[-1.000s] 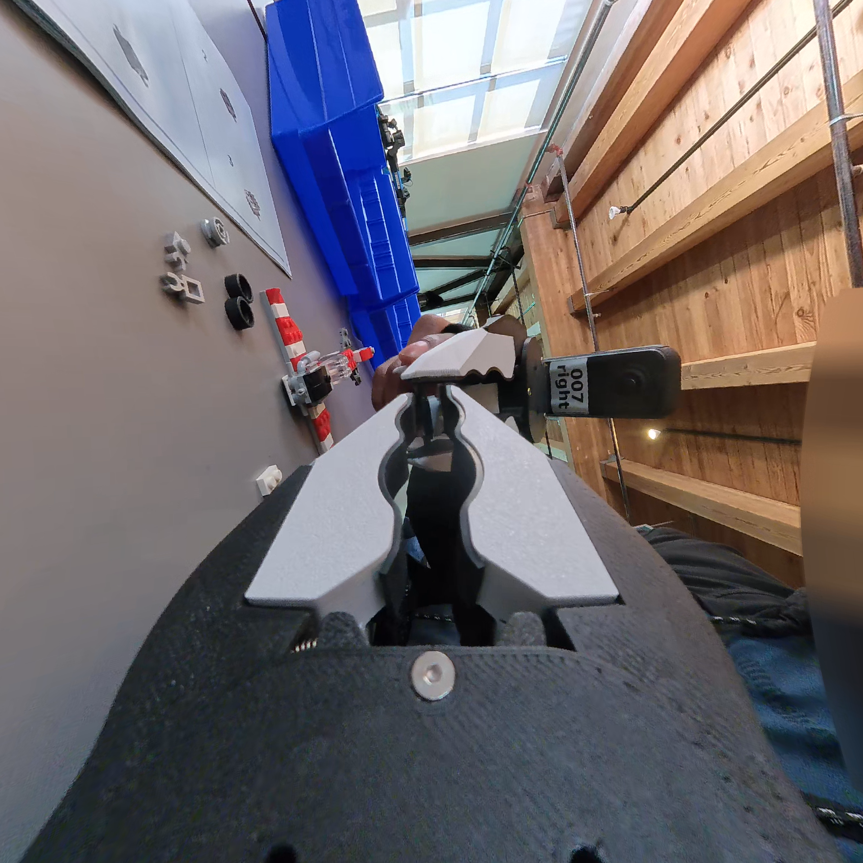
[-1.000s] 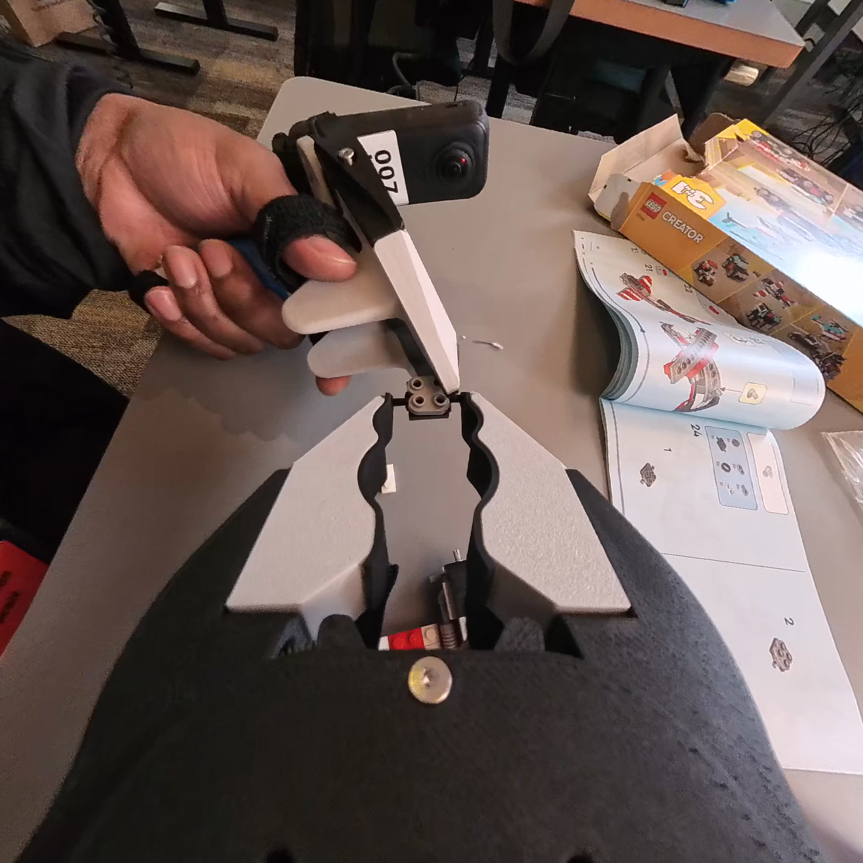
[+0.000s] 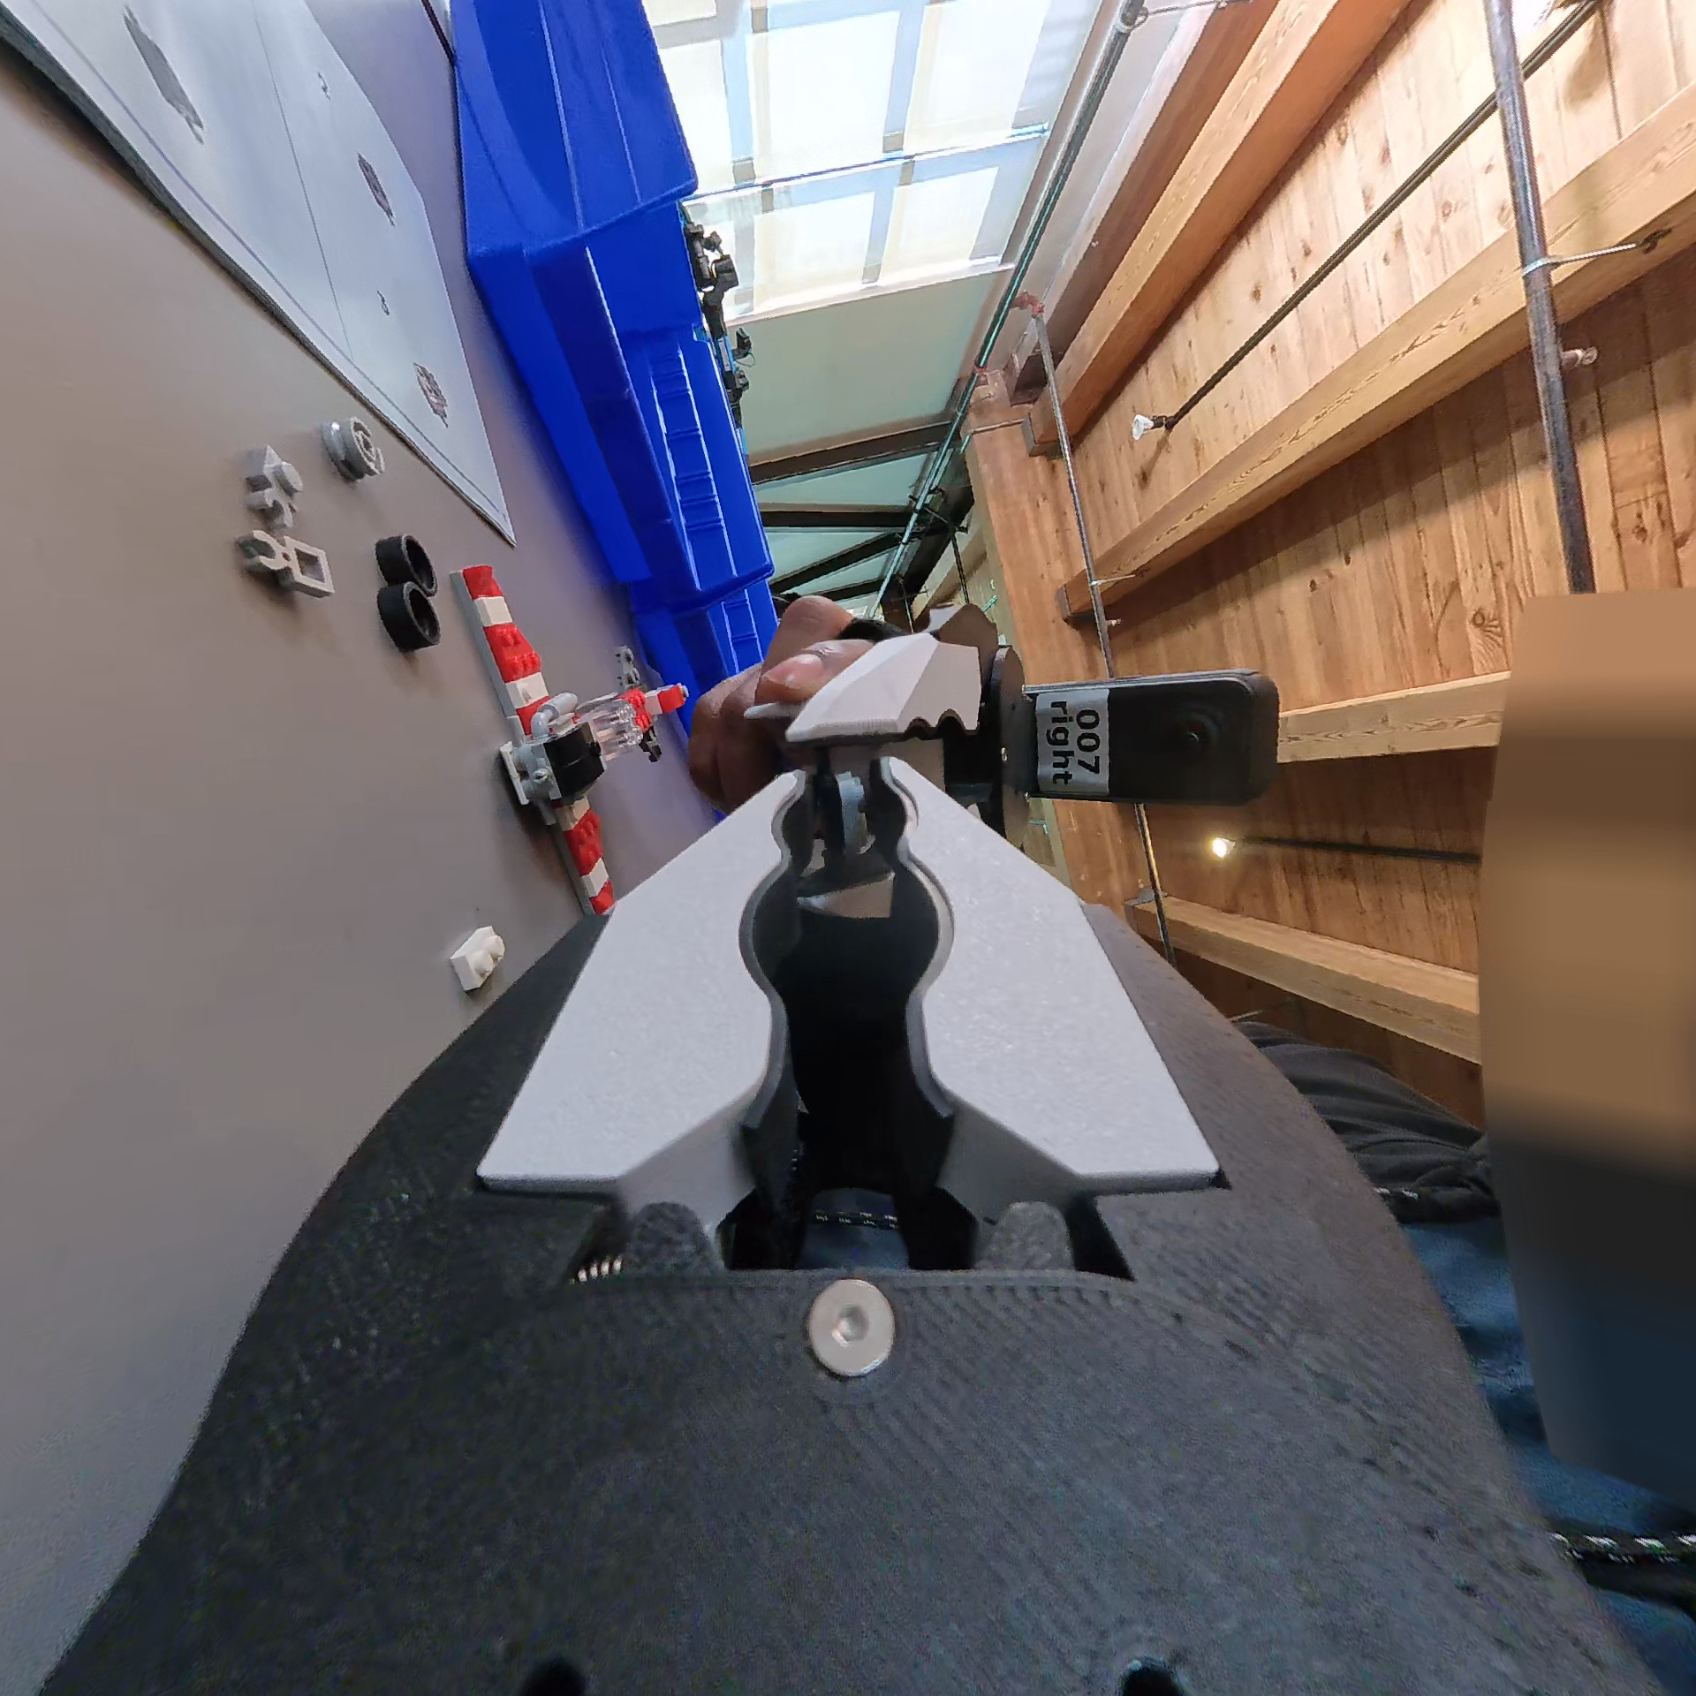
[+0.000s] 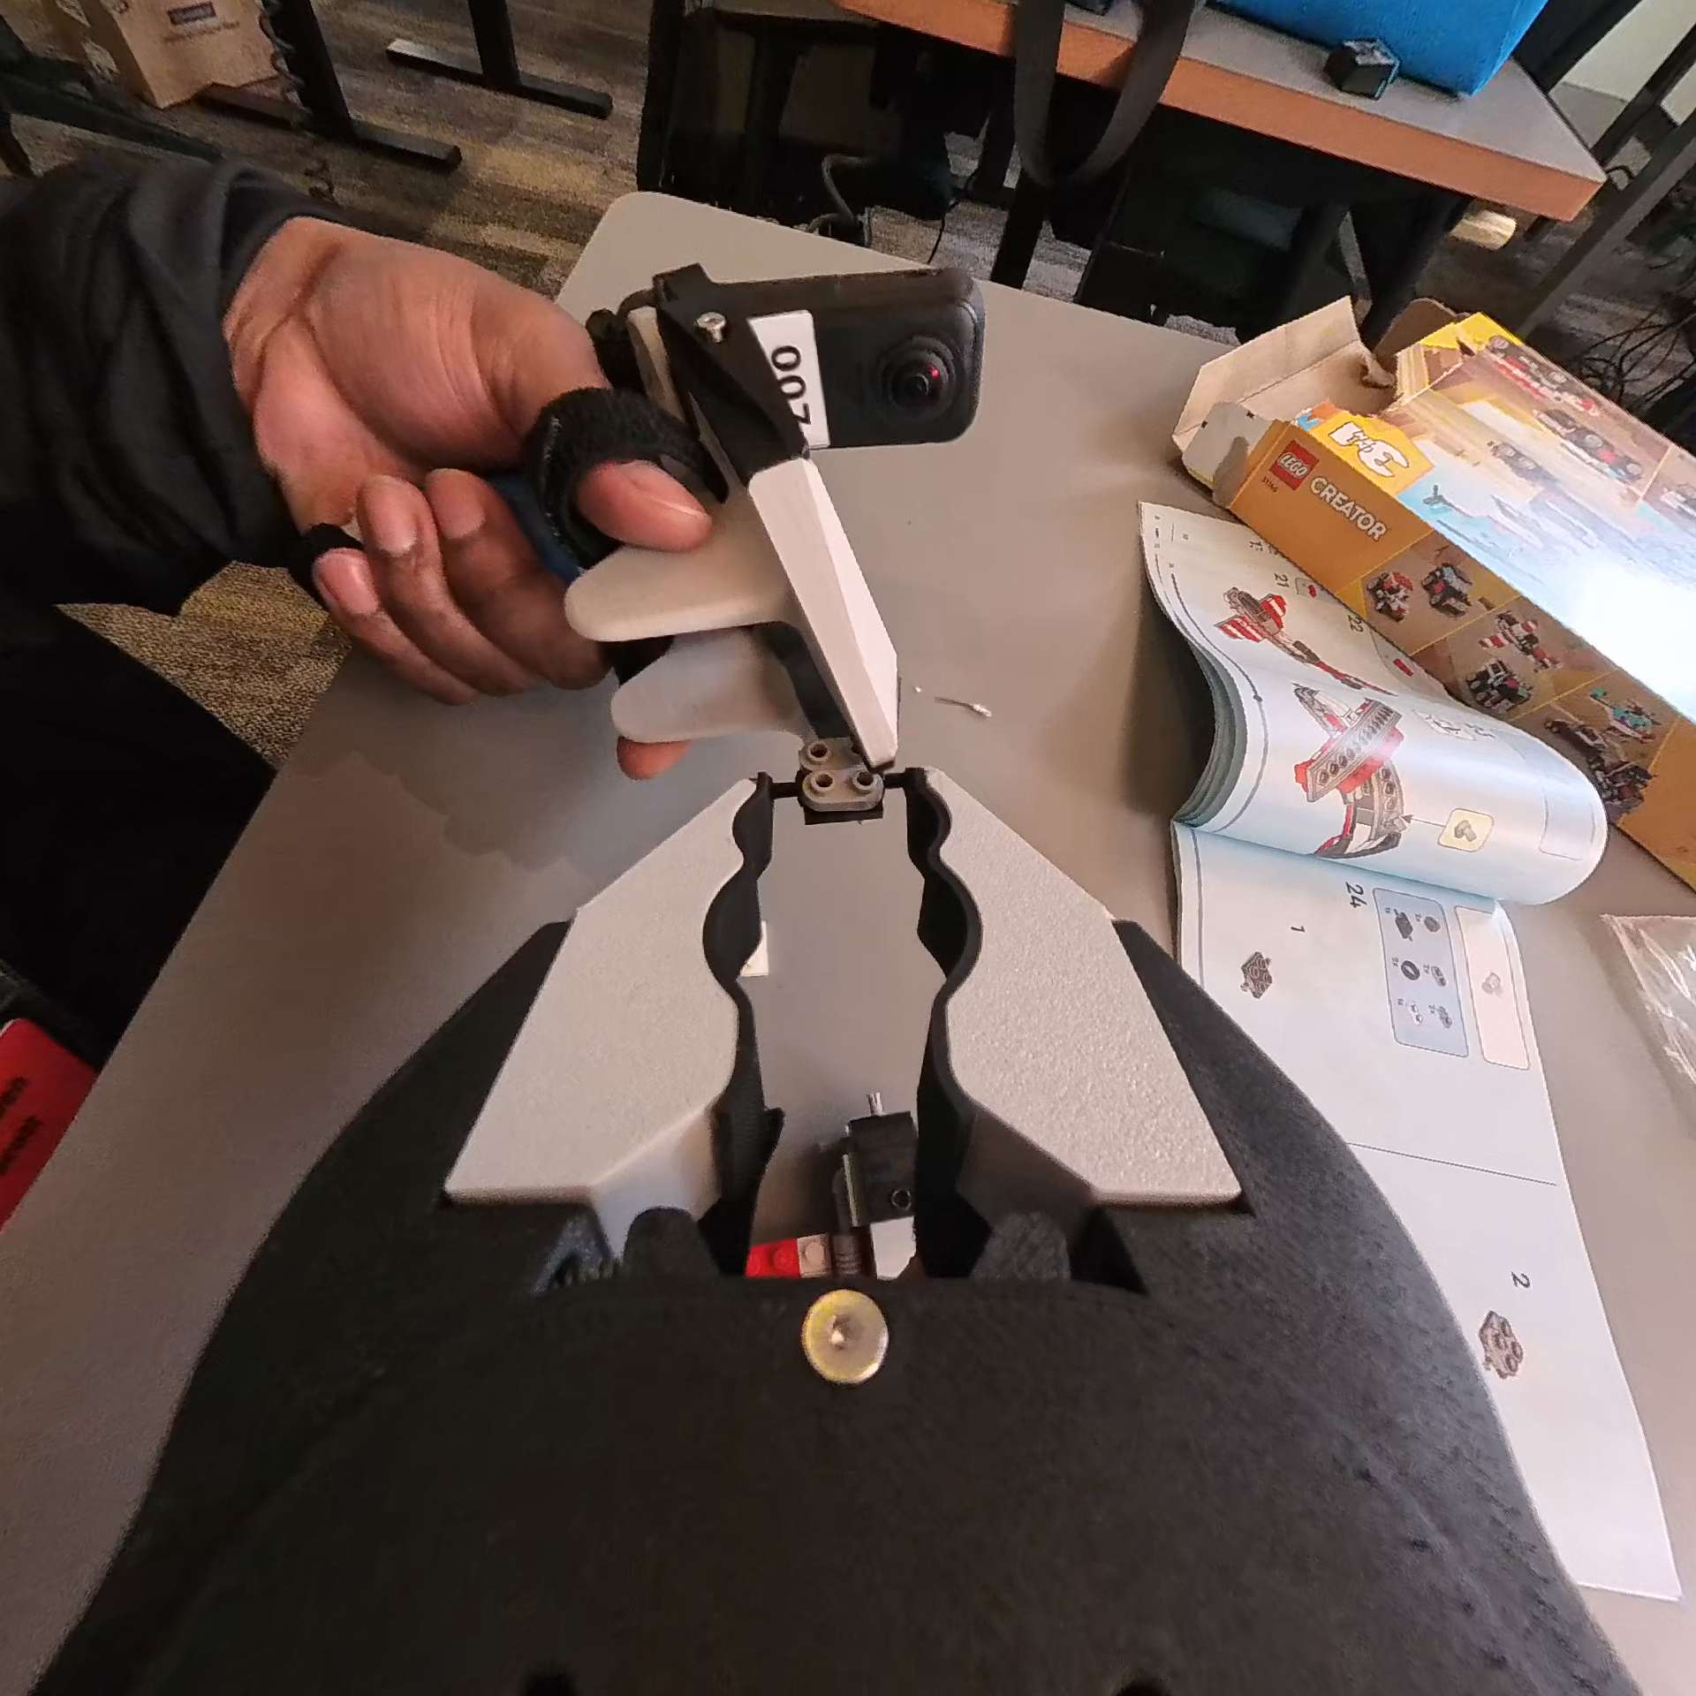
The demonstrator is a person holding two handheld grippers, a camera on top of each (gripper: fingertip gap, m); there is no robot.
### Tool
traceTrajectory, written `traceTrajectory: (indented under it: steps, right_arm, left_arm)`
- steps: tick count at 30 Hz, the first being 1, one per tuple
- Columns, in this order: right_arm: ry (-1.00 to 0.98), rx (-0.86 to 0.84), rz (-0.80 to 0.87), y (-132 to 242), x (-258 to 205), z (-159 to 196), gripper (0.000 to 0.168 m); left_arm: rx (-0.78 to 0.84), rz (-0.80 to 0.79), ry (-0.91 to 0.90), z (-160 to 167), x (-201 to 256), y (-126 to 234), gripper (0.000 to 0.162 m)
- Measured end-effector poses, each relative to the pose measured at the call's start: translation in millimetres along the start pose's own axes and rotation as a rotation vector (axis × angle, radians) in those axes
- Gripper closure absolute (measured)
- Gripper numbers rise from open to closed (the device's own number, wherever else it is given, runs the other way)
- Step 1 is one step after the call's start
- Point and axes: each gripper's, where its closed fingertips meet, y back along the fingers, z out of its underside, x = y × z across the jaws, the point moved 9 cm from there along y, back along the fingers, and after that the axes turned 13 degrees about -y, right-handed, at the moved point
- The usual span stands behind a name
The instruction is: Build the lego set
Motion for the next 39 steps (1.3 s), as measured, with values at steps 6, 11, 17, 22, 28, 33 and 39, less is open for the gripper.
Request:
traceTrajectory:
  steps: [6,11,17,22,28,33,39]
  right_arm:
    - [0.007,0.005,-0.005,-0.6,-0.1,0.0,0.139]
    - [0.005,0.011,-0.010,-0.6,0.8,-0.5,0.139]
    - [-0.001,0.016,-0.023,0.2,1.4,0.3,0.139]
    - [-0.048,-0.021,0.016,0.3,2.9,2.2,0.137]
    - [-0.065,-0.218,0.046,-6.5,-12.6,23.9,0.141]
    - [0.005,-0.395,0.085,-23.1,-15.1,33.6,0.147]
    - [0.019,-0.472,0.062,-33.8,-15.5,35.1,0.157]
  left_arm:
    - [-0.009,0.004,0.005,0.7,-0.4,-0.1,0.154]
    - [0.001,0.013,0.009,0.5,-0.6,0.4,0.155]
    - [0.000,0.017,0.012,0.9,-0.6,0.1,0.155]
    - [0.019,-0.017,-0.017,-0.8,-0.7,0.7,0.155]
    - [0.030,-0.183,-0.091,-8.6,-5.2,16.0,0.154]
    - [0.023,-0.194,-0.082,-6.5,-7.9,13.6,0.154]
    - [0.023,-0.207,-0.081,-6.7,-8.5,15.0,0.154]
